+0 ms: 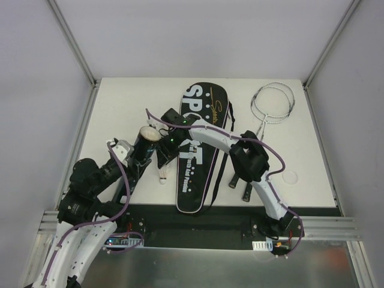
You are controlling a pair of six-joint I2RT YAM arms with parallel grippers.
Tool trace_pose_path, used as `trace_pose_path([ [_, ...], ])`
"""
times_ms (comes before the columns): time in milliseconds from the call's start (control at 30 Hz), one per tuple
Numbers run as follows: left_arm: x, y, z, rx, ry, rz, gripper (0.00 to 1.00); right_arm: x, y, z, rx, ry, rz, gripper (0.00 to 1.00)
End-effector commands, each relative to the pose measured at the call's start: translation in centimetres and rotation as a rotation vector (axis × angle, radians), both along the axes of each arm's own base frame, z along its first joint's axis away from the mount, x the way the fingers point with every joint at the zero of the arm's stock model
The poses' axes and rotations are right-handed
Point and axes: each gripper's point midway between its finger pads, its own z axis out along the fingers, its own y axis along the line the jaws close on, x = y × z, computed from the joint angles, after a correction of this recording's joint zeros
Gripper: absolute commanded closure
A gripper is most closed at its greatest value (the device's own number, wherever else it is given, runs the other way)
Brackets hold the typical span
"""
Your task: Pack up the badminton gear
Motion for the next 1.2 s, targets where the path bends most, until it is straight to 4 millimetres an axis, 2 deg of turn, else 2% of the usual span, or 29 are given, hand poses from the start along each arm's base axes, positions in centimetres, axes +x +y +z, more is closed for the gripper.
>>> trace_pose_path([
  [0,0.5,0.0,0.8,0.033,-0.026,-0.006,1.00,-0.3,1.0,1.5,0.052,0.040,0.002,0.70],
  [33,0.7,-0.1,0.7,0.045,-0.027,-0.013,1.00,-0.2,0.7,1.7,0.049,0.054,-0.012,0.76],
  [67,0.8,-0.1,0.6,0.053,-0.025,-0.016,1.00,-0.2,0.6,2.1,0.054,0.057,-0.022,0.91],
  [100,1.1,-0.2,0.4,0.063,-0.015,-0.020,1.00,0.2,0.1,2.3,0.056,0.072,-0.042,0.99],
  [133,1.3,-0.3,0.4,0.078,-0.022,-0.026,1.00,0.7,0.1,3.7,0.090,0.058,-0.059,1.00],
  [167,1.6,-0.4,0.1,0.091,-0.011,-0.029,1.00,0.7,-0.5,3.9,0.075,0.087,-0.103,1.00],
  [200,1.8,-0.3,0.1,0.100,-0.010,-0.026,1.00,1.6,-1.1,6.2,0.111,0.070,-0.140,1.00],
  [267,2.3,-0.5,-0.2,0.122,-0.011,-0.035,1.00,2.6,-2.2,8.1,0.131,0.075,-0.228,1.00],
  [300,2.4,-0.6,-0.5,0.130,-0.008,-0.045,1.00,4.1,-3.1,11.5,0.201,0.025,-0.276,1.00],
  [367,2.4,-1.4,-1.5,0.149,0.013,-0.098,1.00,5.3,-5.0,13.1,0.198,0.019,-0.382,1.00],
  [400,2.4,-1.6,-1.8,0.153,0.023,-0.114,1.00,6.3,-6.9,15.4,0.224,-0.010,-0.439,0.99],
  [467,2.5,-2.1,-2.5,0.148,0.055,-0.139,1.00,7.5,-9.2,16.7,0.200,-0.065,-0.526,0.99],
  [500,2.3,-2.6,-2.8,0.141,0.070,-0.168,1.00,7.3,-10.9,18.7,0.187,-0.114,-0.538,1.00],
  [567,2.4,-3.0,-3.1,0.129,0.101,-0.190,1.00,7.3,-12.2,20.7,0.168,-0.192,-0.548,1.00],
  [600,2.2,-3.3,-3.2,0.124,0.104,-0.212,1.00,6.6,-12.5,22.5,0.178,-0.220,-0.530,1.00],
  [700,2.2,-3.5,-3.3,0.129,0.096,-0.226,1.00,5.5,-12.8,25.5,0.197,-0.273,-0.511,1.00],
  [767,2.2,-3.5,-3.3,0.143,0.083,-0.235,1.00,4.9,-12.7,26.7,0.207,-0.303,-0.503,1.00],
  [900,2.0,-3.7,-3.4,0.147,0.078,-0.256,1.00,3.0,-11.3,28.7,0.261,-0.329,-0.458,1.00],
  [1167,1.8,-4.1,-2.8,0.137,0.066,-0.285,1.00,1.0,-8.5,27.4,0.275,-0.277,-0.419,1.00],
])
